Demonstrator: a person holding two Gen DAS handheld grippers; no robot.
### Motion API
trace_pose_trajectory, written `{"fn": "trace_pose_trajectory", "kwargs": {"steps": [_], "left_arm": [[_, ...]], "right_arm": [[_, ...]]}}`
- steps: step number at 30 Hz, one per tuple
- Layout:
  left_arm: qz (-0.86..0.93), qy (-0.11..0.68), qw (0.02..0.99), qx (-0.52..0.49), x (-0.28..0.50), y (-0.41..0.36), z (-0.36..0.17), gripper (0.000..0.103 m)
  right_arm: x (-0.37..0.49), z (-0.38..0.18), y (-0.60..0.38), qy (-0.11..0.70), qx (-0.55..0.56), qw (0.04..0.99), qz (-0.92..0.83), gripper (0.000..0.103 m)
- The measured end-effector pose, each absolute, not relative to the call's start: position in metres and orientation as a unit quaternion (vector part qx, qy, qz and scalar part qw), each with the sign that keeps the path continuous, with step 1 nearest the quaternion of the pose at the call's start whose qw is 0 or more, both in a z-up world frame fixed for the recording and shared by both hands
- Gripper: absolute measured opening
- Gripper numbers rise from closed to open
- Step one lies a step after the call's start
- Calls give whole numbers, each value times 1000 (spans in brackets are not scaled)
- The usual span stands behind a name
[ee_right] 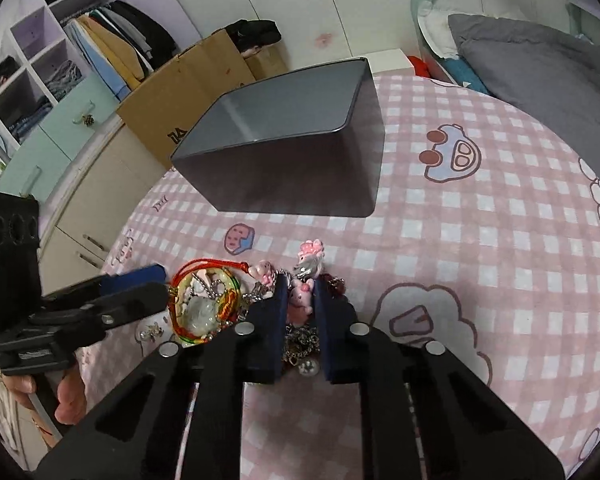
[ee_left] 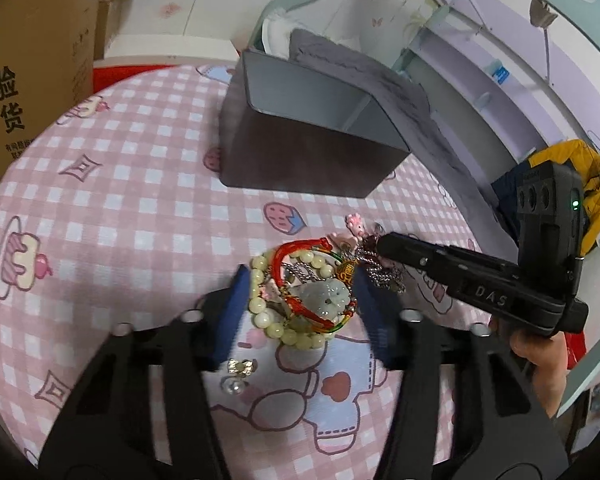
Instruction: Organize jewelry
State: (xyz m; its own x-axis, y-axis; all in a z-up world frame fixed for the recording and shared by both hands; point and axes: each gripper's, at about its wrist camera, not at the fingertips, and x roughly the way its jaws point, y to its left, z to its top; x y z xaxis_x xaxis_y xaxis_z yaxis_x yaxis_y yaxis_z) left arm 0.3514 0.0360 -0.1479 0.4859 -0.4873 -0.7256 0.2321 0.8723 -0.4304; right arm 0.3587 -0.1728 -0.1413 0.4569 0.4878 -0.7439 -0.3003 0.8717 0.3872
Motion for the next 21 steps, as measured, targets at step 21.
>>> {"fn": "trace_pose_trajectory", "kwargs": {"steps": [21], "left_arm": [[-189,478,853,-93,365,22,-154,5]], "right_arm": [[347,-117,-186,435,136,852,259,11]]}}
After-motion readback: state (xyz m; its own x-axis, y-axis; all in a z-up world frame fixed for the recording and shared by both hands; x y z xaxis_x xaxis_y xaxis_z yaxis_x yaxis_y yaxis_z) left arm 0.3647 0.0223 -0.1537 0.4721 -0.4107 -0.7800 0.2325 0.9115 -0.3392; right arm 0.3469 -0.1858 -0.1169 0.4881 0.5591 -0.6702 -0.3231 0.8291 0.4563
